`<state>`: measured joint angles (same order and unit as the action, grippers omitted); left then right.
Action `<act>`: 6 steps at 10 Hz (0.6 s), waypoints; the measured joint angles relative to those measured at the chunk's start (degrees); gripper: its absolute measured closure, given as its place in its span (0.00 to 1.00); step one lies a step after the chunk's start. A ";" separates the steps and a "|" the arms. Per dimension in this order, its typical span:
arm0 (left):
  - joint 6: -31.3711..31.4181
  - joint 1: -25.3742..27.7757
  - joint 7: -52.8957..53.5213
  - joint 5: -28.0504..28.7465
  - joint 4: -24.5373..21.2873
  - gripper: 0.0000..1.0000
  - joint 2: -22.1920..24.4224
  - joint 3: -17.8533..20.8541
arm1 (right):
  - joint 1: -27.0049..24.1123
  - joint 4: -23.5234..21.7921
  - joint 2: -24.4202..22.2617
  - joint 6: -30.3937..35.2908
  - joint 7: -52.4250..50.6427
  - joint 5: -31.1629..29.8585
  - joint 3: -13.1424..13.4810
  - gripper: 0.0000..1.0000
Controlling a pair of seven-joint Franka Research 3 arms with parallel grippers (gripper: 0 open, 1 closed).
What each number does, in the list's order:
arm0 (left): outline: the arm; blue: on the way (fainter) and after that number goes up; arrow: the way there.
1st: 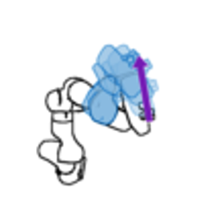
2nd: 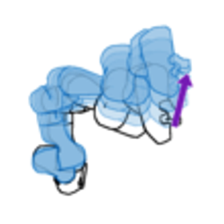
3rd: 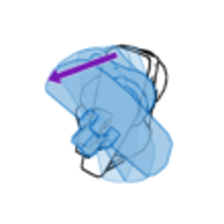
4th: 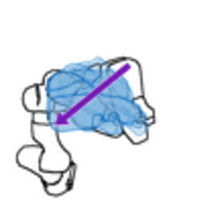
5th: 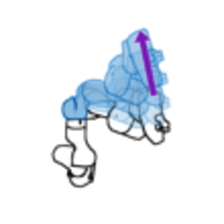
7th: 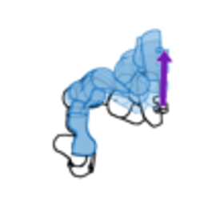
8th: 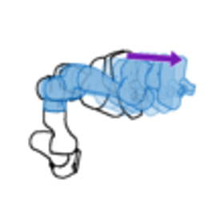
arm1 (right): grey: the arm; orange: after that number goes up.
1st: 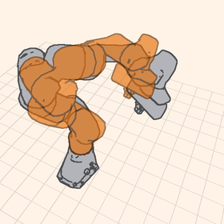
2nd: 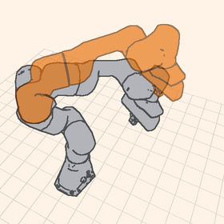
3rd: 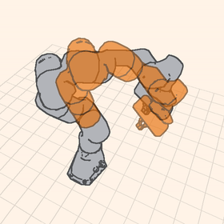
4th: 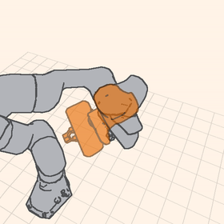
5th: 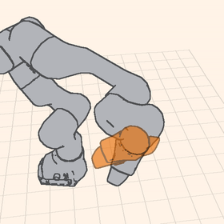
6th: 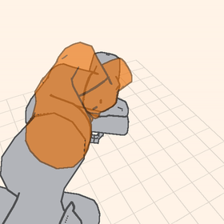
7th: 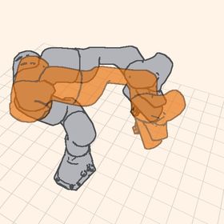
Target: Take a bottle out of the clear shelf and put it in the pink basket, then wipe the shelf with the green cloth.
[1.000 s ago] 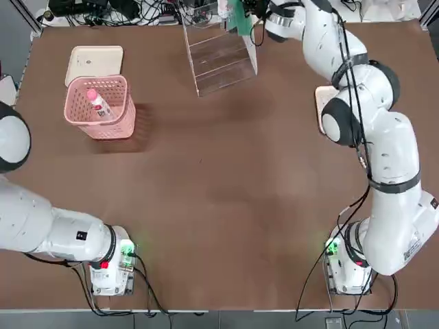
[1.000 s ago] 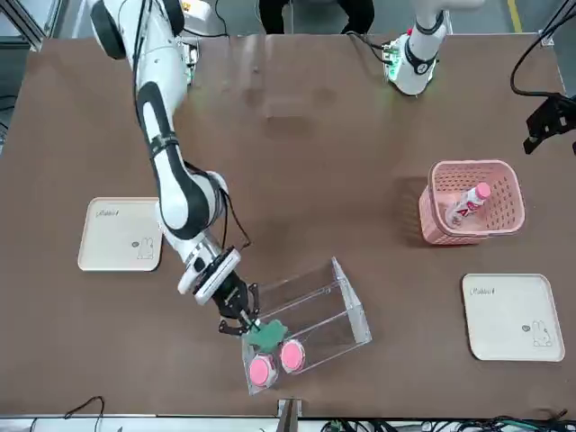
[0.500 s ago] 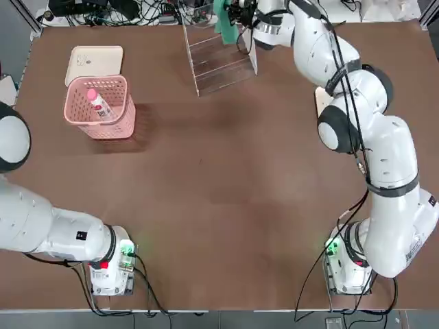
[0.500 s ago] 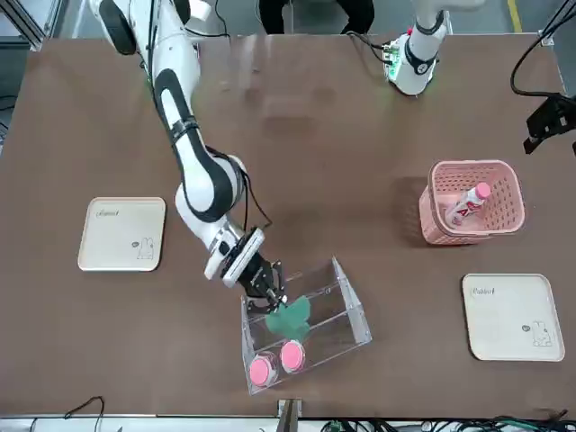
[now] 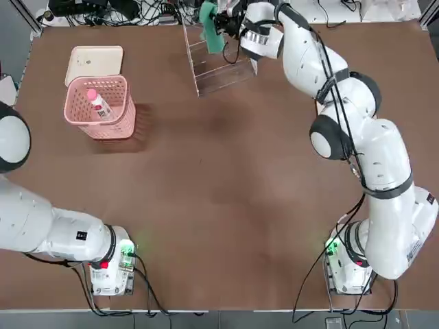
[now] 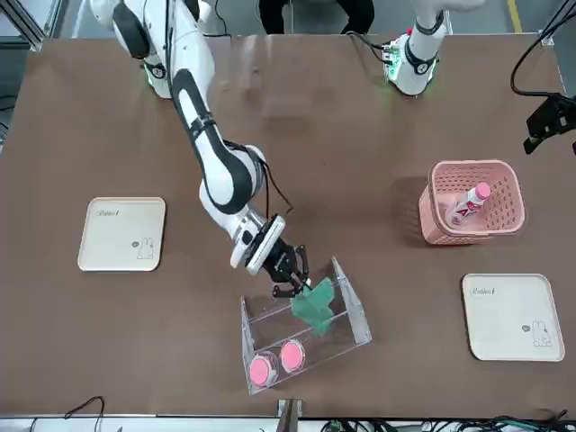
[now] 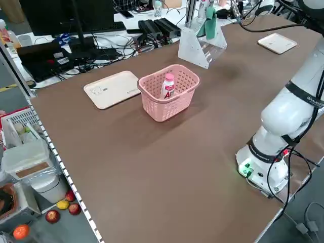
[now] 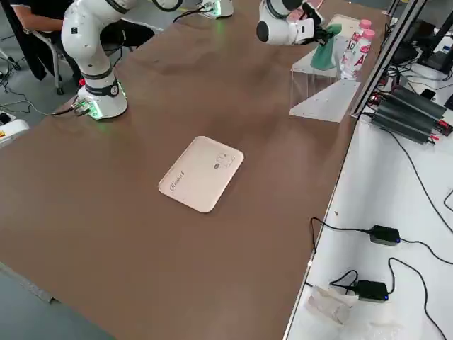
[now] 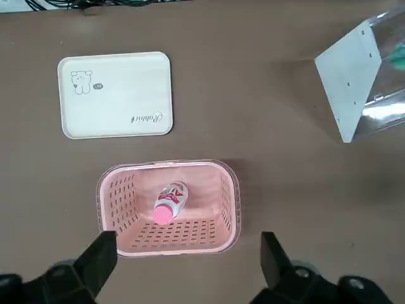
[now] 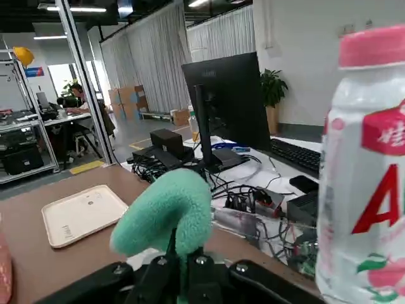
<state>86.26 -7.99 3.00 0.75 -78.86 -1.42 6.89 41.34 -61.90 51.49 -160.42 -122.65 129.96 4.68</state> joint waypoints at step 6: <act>0.00 0.00 0.00 0.00 0.00 0.00 0.00 0.00 | 0.04 -3.92 -0.05 -1.24 0.52 2.24 -1.33 0.94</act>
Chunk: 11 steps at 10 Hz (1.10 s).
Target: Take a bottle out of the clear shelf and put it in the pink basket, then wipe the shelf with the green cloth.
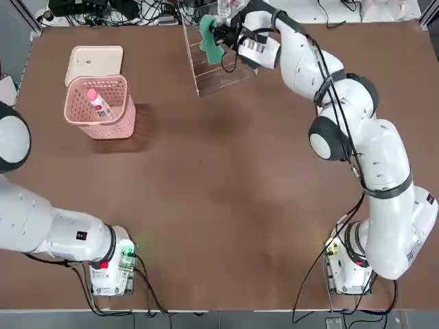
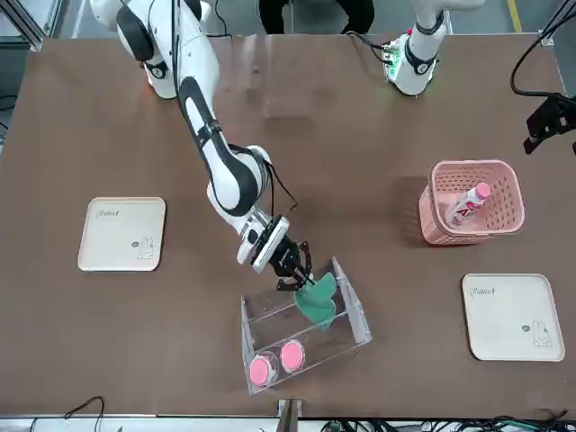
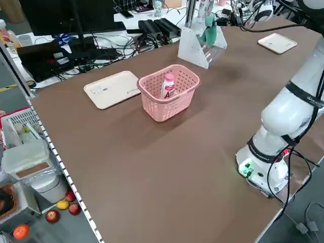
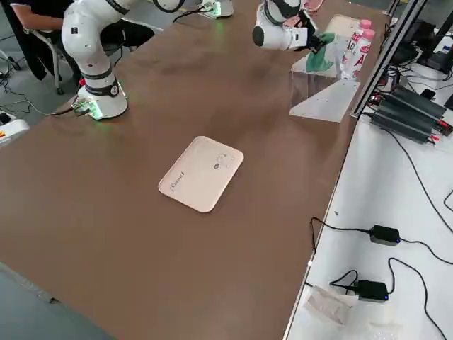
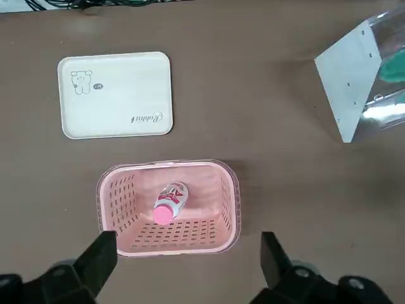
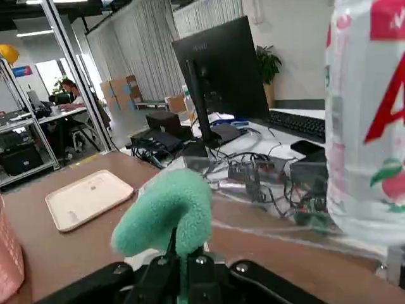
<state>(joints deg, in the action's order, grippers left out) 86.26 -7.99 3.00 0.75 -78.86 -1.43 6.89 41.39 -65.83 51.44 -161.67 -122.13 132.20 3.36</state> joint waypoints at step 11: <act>0.00 0.01 0.00 0.00 0.00 0.00 0.00 0.01 | -6.22 -15.85 -10.28 1.11 -0.27 -13.18 1.25 0.94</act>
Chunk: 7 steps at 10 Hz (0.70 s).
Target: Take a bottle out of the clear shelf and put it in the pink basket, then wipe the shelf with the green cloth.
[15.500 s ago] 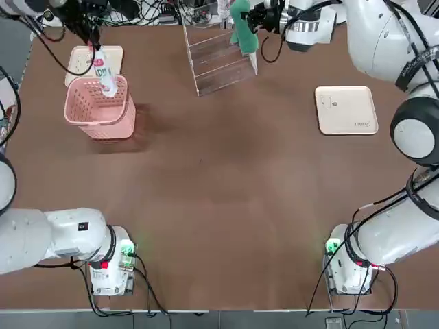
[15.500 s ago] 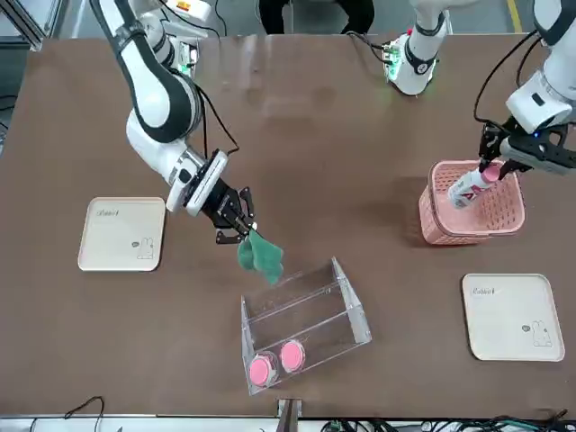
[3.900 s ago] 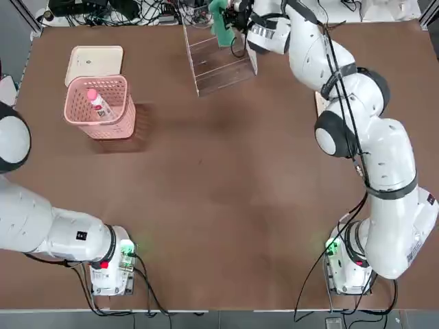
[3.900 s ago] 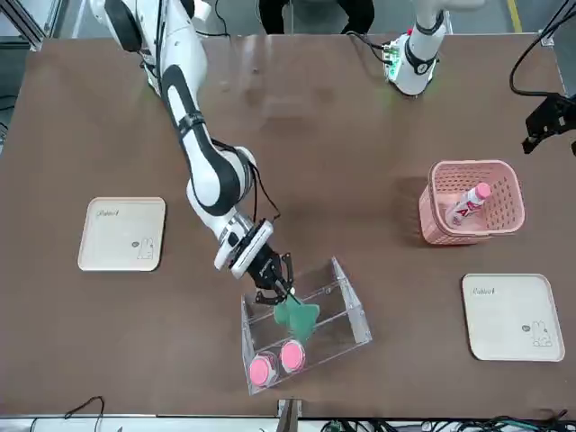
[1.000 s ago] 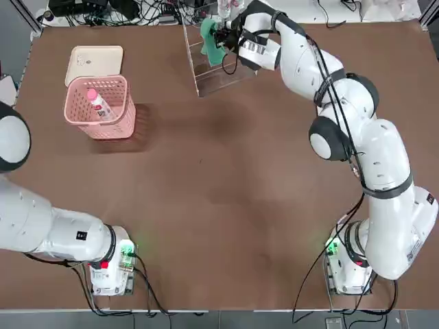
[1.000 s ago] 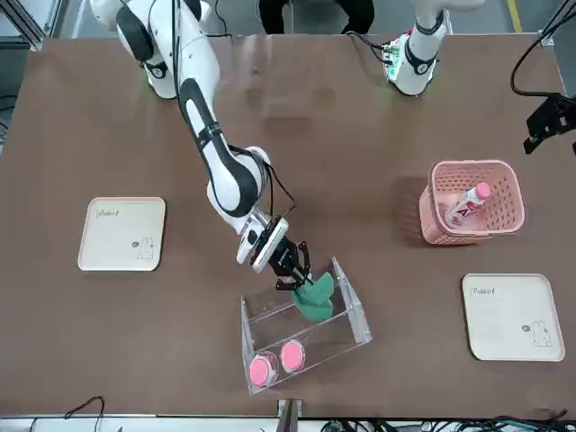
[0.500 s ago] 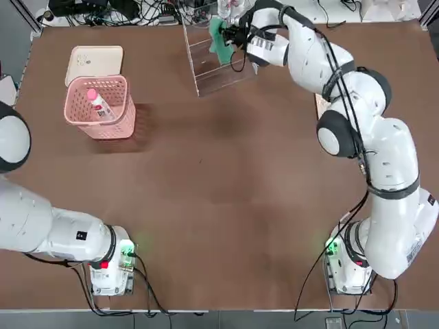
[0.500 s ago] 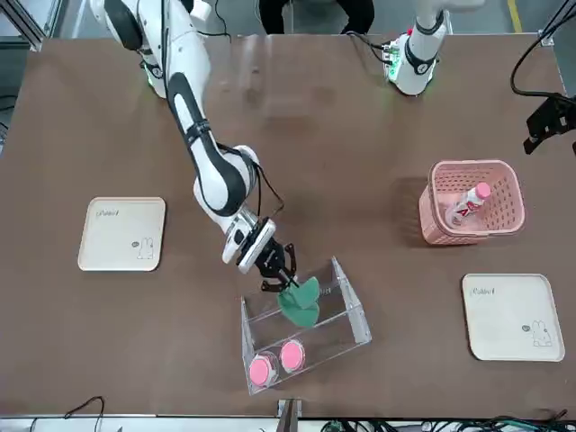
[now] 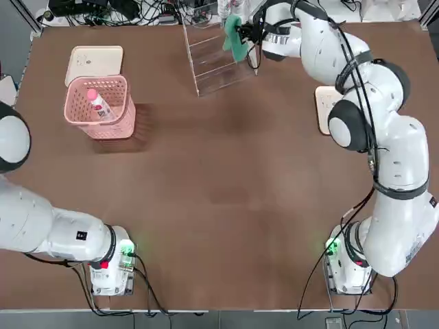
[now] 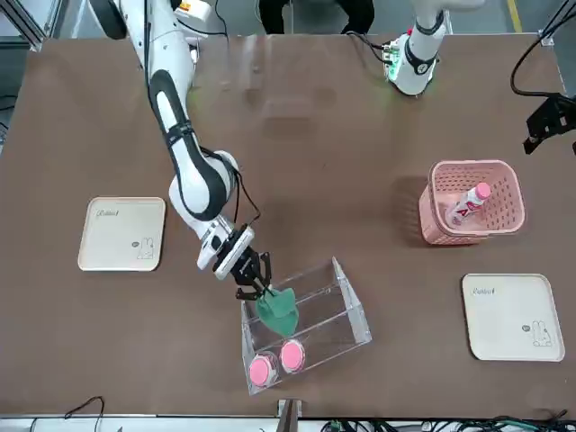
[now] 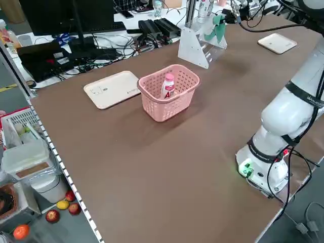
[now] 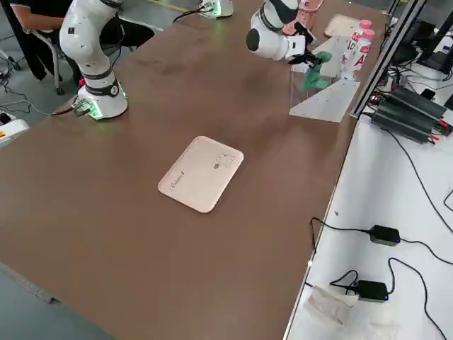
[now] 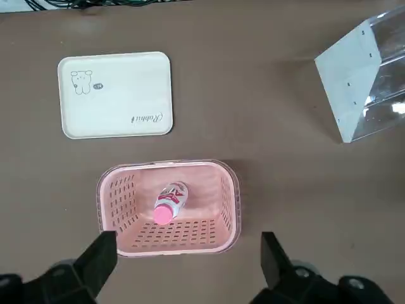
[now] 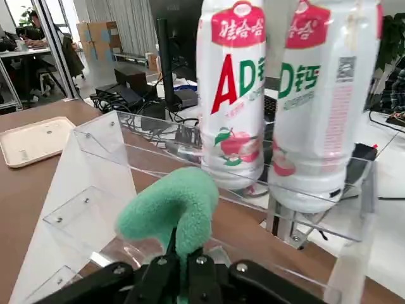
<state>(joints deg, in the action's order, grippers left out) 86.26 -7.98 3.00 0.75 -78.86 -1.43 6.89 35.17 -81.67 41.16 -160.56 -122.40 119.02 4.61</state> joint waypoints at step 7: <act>0.00 0.02 0.00 0.00 0.00 0.00 0.00 0.02 | 5.67 4.44 1.68 0.33 5.88 1.08 -0.88 0.94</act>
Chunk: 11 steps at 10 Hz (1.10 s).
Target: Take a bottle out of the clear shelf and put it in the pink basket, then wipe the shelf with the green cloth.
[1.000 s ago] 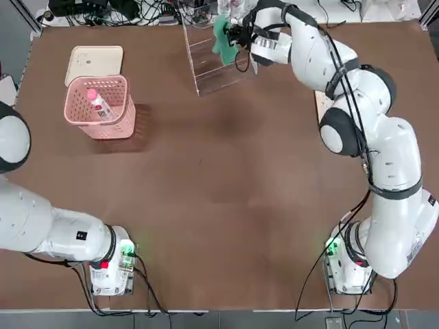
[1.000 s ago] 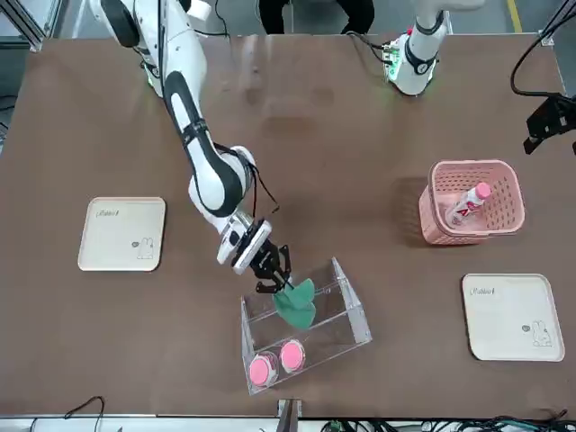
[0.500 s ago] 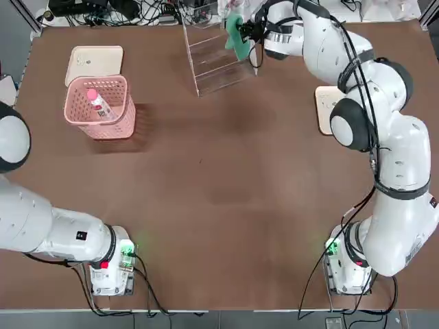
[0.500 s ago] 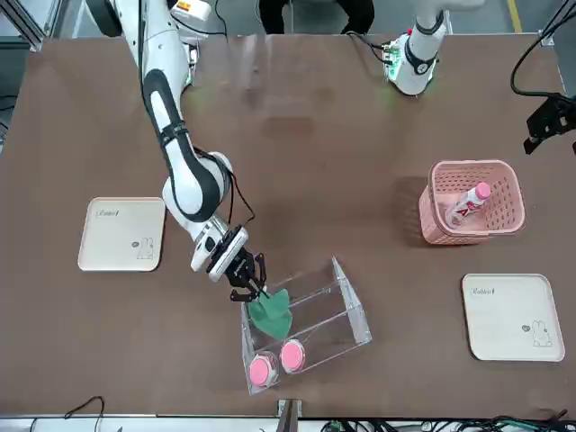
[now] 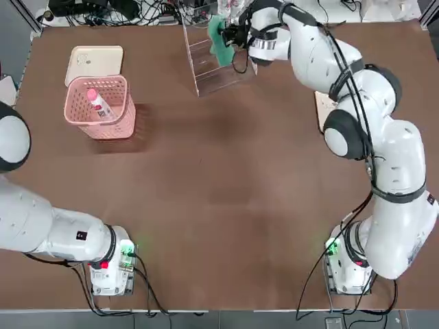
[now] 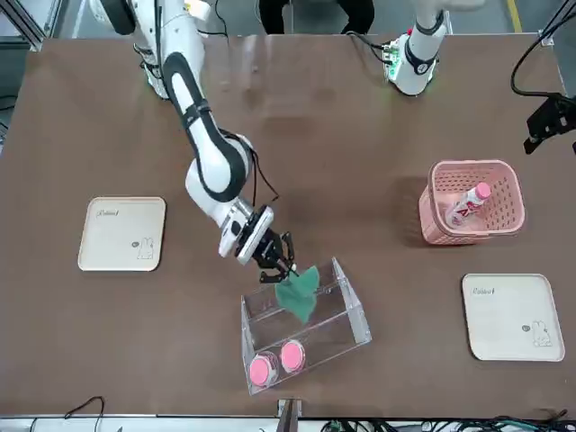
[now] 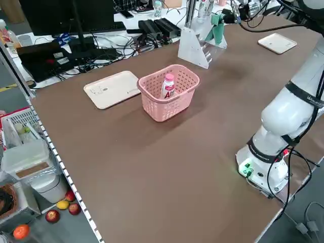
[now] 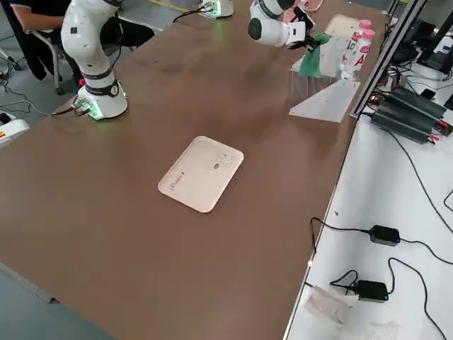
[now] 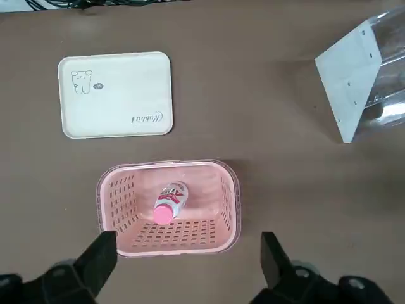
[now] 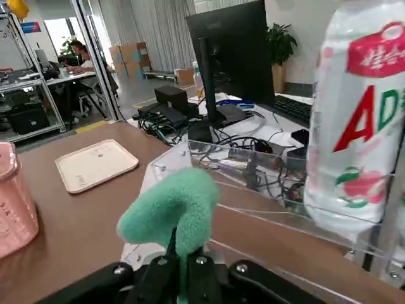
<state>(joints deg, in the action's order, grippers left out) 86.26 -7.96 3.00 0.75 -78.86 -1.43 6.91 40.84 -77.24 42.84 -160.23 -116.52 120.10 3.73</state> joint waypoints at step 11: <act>0.00 0.00 0.00 0.00 -0.01 0.00 -0.01 0.00 | 1.67 4.22 -0.12 -5.67 4.92 8.18 -0.62 0.94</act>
<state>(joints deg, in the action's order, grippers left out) 86.26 -7.96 3.00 0.75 -78.87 -1.44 6.91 42.51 -73.02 42.73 -165.90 -111.59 128.29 3.12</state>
